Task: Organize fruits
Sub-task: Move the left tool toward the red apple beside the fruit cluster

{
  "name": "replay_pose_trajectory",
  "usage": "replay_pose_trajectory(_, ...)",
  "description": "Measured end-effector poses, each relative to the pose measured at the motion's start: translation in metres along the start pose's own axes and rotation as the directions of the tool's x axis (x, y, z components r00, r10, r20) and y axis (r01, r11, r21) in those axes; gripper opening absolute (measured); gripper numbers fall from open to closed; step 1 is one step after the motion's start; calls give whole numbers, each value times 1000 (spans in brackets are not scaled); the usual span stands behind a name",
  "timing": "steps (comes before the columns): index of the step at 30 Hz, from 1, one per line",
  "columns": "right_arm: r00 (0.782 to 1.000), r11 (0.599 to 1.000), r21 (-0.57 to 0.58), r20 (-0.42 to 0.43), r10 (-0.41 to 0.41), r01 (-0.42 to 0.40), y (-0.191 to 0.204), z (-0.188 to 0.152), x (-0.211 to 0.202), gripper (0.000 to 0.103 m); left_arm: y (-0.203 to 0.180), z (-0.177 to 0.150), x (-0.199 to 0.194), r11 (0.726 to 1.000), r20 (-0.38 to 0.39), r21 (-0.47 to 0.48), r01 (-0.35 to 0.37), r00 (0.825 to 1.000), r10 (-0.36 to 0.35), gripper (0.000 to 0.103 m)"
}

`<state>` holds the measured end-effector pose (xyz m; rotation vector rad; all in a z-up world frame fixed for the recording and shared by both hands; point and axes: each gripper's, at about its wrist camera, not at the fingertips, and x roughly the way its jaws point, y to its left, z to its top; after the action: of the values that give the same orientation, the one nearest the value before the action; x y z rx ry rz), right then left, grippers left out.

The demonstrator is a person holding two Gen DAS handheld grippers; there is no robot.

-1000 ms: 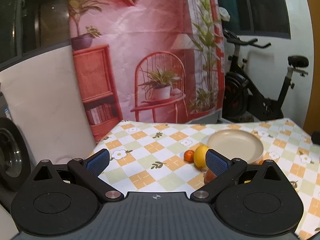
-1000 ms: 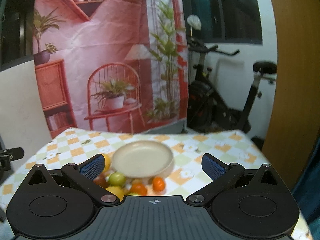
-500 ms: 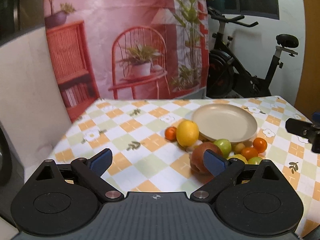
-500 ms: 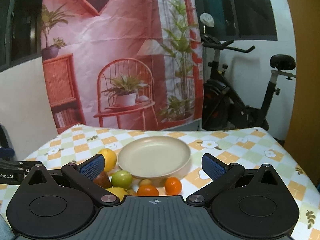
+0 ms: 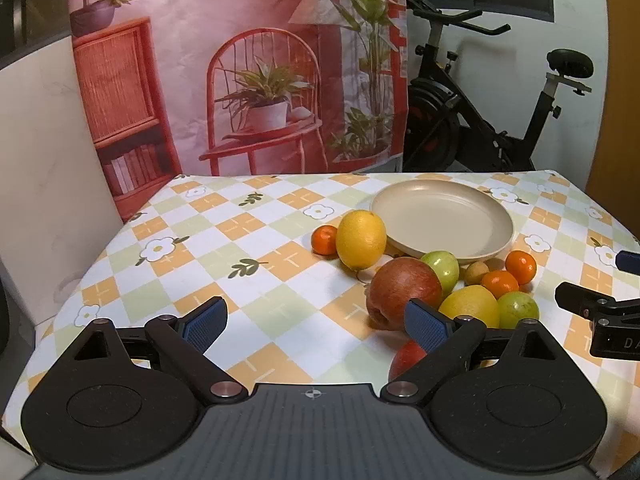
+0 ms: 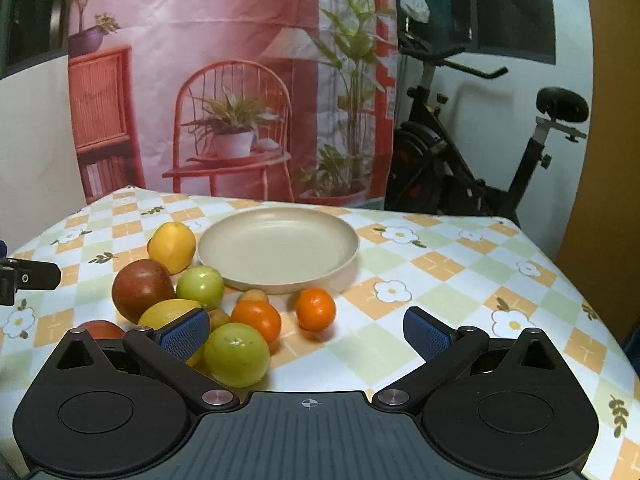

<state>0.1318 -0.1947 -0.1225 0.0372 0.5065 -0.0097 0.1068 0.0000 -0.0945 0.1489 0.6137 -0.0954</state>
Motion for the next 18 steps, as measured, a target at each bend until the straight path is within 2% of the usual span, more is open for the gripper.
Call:
replay_pose_trajectory(5, 998, 995, -98, 59, 36, -30, -4, -9, 6, 103, -5, -2, 4, 1000, 10, -4, 5, 1000, -5, 97)
replay_pose_trajectory(9, 987, 977, -172, 73, 141, -127, -7, -10, 16, 102, -7, 4, 10, 1000, 23, -5, 19, 1000, -19, 97)
replay_pose_trajectory(11, 985, 968, -206, 76, 158, -140, -6, -8, 22, 102, -7, 9, 13, 1000, 34, -8, 21, 999, -21, 96)
replay_pose_trajectory(15, 979, 969, -163, 56, 197, -186, -8, -5, 34, 100, -6, 18, 17, 998, 54, -45, 37, 998, -34, 95)
replay_pose_trajectory(18, 975, 969, -126, 38, 219, -213, -10, -8, 36, 97, -9, 14, 19, 997, 40, -52, 54, 998, -51, 95)
